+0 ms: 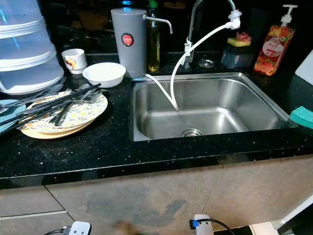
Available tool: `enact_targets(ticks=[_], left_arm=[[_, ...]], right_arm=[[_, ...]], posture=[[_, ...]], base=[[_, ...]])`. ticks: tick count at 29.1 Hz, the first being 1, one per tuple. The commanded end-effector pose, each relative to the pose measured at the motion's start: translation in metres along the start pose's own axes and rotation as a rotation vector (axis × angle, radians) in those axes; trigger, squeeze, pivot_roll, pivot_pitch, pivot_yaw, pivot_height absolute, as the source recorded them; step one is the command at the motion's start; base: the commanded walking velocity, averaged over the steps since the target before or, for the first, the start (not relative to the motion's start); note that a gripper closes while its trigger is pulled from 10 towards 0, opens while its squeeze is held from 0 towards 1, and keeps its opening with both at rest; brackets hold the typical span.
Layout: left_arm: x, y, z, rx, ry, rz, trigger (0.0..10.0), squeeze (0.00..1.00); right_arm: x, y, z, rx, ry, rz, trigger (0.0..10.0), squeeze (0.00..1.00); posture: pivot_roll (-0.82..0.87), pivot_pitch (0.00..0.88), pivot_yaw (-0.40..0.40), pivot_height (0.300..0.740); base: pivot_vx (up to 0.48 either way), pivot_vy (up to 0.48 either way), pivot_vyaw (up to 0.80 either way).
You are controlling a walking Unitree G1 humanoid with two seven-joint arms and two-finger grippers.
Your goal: Kitchen organization
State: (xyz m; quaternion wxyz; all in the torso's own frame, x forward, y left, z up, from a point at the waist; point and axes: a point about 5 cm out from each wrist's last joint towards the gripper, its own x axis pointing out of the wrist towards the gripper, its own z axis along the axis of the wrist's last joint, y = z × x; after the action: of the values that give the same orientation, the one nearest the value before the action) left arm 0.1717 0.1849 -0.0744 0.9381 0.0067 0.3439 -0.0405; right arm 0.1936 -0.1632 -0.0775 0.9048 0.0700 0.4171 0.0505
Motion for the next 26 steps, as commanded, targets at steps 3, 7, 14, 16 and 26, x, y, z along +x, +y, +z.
enact_targets(ticks=[3,7,14,16,26], left_arm=[[-0.001,0.001,-0.006,-0.008,0.030,0.003,10.0,0.00],[-0.001,0.005,-0.008,-0.004,0.052,0.002,10.0,0.00],[-0.002,0.009,-0.008,0.024,0.057,-0.007,10.0,0.00],[-0.004,0.010,-0.008,0.052,0.034,-0.025,10.0,0.00],[-0.023,0.024,-0.006,0.041,-0.146,-0.071,10.0,0.00]], right_arm=[[0.000,0.002,-0.002,0.014,0.004,0.000,10.0,0.00],[0.000,0.001,-0.003,0.009,0.005,-0.001,10.0,0.00],[-0.001,-0.002,-0.002,-0.026,0.001,0.014,10.0,0.00],[0.000,0.000,0.005,-0.055,-0.010,0.053,10.0,0.00],[-0.005,0.002,0.041,-0.148,-0.152,0.286,10.0,0.00]], posture=[[0.03,0.061,-0.010,0.740],[0.03,0.058,-0.009,0.740],[0.03,0.053,-0.008,0.740],[0.03,0.053,-0.008,0.740],[0.03,0.059,-0.008,0.740]], base=[[0.000,0.000,0.00],[0.000,0.000,0.00],[0.000,0.000,0.00],[0.000,0.000,0.00],[0.000,0.000,0.00]])
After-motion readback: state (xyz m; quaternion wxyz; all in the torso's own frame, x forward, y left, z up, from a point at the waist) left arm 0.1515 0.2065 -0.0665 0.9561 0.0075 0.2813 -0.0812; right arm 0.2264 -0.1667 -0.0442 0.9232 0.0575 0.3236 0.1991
